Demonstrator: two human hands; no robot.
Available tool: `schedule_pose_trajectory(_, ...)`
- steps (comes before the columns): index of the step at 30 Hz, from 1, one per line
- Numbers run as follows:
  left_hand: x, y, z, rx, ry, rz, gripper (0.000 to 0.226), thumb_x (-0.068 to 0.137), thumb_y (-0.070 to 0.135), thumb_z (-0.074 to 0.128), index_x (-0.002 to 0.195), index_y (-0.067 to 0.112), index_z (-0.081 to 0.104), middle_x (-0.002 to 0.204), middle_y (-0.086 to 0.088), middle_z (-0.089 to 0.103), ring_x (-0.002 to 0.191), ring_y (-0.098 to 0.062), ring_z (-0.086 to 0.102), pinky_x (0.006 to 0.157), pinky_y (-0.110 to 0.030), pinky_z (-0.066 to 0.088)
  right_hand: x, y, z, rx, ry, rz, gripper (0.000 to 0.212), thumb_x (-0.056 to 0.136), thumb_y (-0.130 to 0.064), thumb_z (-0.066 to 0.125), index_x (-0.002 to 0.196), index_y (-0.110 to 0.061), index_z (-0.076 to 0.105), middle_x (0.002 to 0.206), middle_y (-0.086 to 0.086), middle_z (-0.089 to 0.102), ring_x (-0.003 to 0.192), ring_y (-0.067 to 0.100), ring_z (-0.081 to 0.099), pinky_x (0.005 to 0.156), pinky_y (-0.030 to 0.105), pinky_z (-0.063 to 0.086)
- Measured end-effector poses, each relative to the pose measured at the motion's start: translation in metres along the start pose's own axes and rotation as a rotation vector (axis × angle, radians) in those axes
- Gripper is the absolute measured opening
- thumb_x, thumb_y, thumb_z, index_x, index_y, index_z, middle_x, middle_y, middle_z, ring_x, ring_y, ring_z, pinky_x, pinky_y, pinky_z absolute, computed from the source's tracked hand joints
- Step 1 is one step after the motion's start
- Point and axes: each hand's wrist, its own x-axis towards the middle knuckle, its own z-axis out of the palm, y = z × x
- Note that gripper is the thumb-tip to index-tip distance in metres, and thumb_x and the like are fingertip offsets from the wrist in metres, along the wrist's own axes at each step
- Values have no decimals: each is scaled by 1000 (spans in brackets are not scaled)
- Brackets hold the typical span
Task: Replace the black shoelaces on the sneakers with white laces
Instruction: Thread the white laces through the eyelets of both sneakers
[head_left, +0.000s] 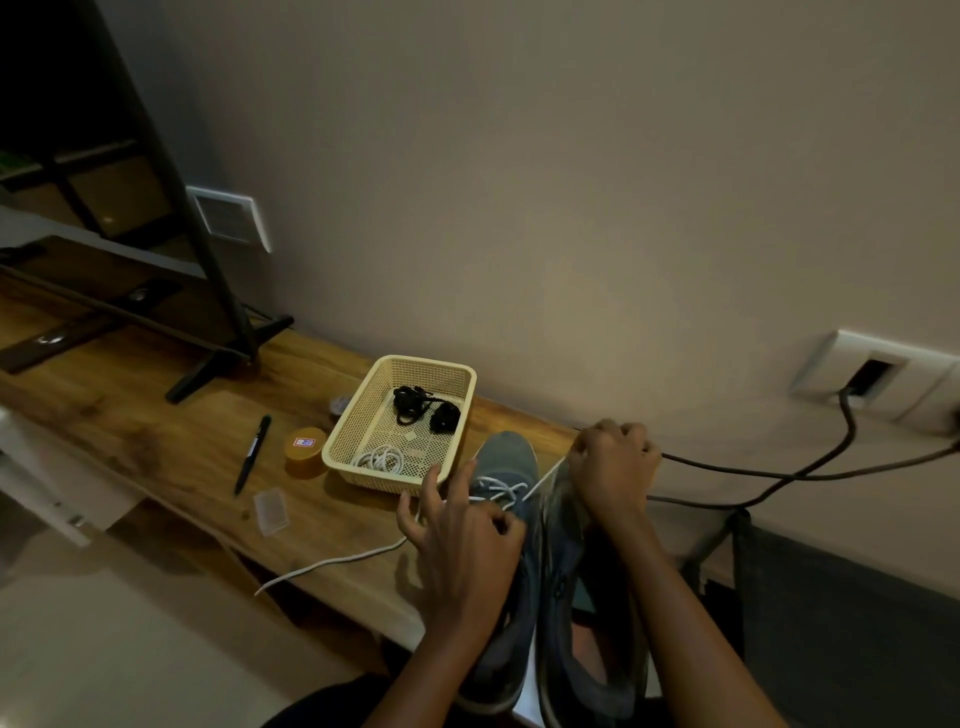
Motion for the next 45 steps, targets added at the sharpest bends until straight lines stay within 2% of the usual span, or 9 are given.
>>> schedule_pose_trajectory(4, 0, 0, 0, -49, -12, -6, 24, 55, 26, 80, 44, 31, 59, 116, 10, 64, 121, -26, 47, 97, -50, 17, 5, 10, -5, 136, 1, 91, 17, 86, -19, 54, 97, -19, 67, 121, 2, 55, 115, 30, 34, 91, 38, 29)
schedule_pose_trajectory(9, -1, 1, 2, -155, -60, -32, 16, 74, 31, 69, 58, 27, 68, 129, 11, 57, 132, -21, 35, 103, -44, 10, -1, 0, -4, 47, -250, -229, 22, 79, -32, 64, 100, -39, 67, 139, -10, 41, 135, 26, 19, 106, 42, 16)
schedule_pose_trajectory(12, -1, 2, -1, -172, -123, -55, 23, 76, 47, 65, 63, 28, 69, 136, 13, 50, 136, -18, 27, 104, -42, 7, -7, -7, 2, 20, -371, -311, 17, 81, -39, 64, 97, -35, 68, 138, -12, 41, 137, 25, 17, 111, 49, 11)
schedule_pose_trajectory(22, 1, 3, -10, -191, -229, -137, 22, 75, 37, 62, 56, 29, 53, 138, 22, 43, 137, -10, 16, 109, -41, 4, 3, 5, -5, 58, -99, -120, 15, 84, -33, 59, 93, -26, 70, 124, -8, 54, 122, 25, 33, 97, 37, 22)
schedule_pose_trajectory(31, 0, 4, -8, -213, -214, -118, 25, 75, 35, 64, 55, 27, 51, 140, 15, 44, 137, -12, 22, 108, -42, 8, -7, -12, 4, -2, -348, -343, 26, 79, -40, 63, 104, -35, 63, 132, -11, 44, 134, 23, 21, 109, 49, 8)
schedule_pose_trajectory(37, 0, 3, -9, -199, -218, -134, 23, 75, 34, 62, 55, 28, 51, 143, 17, 40, 137, -11, 22, 107, -41, 8, 2, -1, -13, 298, -293, -249, 9, 77, -35, 71, 76, -28, 65, 120, -12, 55, 124, 20, 31, 105, 41, 17)
schedule_pose_trajectory(40, 1, 4, -10, -213, -228, -144, 25, 76, 32, 61, 55, 27, 49, 143, 15, 41, 137, -11, 22, 108, -41, 9, 6, 10, -24, 462, -254, -115, 22, 75, -31, 73, 62, -32, 55, 117, -13, 55, 120, 17, 32, 99, 37, 19)
schedule_pose_trajectory(43, 1, 4, -11, -230, -237, -141, 31, 76, 33, 62, 52, 28, 44, 143, 16, 40, 137, -10, 19, 109, -41, 8, 3, 12, -26, 288, -342, -149, 4, 73, -37, 64, 74, -33, 65, 127, -14, 50, 128, 21, 28, 106, 43, 12)
schedule_pose_trajectory(45, 1, 5, -10, -239, -236, -134, 35, 77, 34, 62, 50, 27, 40, 143, 15, 40, 138, -11, 19, 108, -41, 7, 0, 6, -22, 143, -395, -219, 13, 76, -38, 64, 87, -36, 69, 135, -14, 44, 133, 23, 23, 111, 52, 7)
